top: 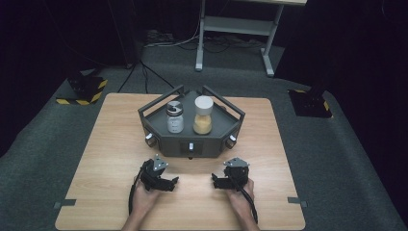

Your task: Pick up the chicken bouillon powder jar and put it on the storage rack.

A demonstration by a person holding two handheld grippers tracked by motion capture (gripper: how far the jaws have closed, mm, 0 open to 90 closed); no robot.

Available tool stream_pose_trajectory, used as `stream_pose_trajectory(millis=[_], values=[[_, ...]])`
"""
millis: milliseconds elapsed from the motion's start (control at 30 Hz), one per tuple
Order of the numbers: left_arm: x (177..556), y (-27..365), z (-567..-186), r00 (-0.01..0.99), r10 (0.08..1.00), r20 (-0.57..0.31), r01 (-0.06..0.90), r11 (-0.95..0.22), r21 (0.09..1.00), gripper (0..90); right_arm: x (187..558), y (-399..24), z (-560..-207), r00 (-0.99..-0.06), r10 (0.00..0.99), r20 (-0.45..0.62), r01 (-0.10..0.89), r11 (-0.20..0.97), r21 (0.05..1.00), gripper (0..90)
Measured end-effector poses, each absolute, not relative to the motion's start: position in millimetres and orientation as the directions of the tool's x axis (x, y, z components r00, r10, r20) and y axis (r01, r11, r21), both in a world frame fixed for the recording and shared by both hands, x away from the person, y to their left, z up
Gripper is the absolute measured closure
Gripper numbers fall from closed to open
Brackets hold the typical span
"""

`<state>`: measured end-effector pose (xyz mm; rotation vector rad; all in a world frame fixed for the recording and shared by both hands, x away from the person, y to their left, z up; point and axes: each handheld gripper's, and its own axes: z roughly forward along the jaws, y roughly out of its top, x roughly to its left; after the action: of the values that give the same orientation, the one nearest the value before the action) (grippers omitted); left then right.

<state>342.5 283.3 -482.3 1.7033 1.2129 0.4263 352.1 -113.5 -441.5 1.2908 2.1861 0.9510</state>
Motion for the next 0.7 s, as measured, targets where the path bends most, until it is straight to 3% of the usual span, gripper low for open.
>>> stream_pose_trajectory(millis=[700], values=[[342.1,282.4,-482.2,0.438,0.867,-0.237,0.528,-0.035,0.848,6.0,352.3,-113.7,-441.5,-0.476,0.879,-0.017,0.586,0.333,0.739,6.1]])
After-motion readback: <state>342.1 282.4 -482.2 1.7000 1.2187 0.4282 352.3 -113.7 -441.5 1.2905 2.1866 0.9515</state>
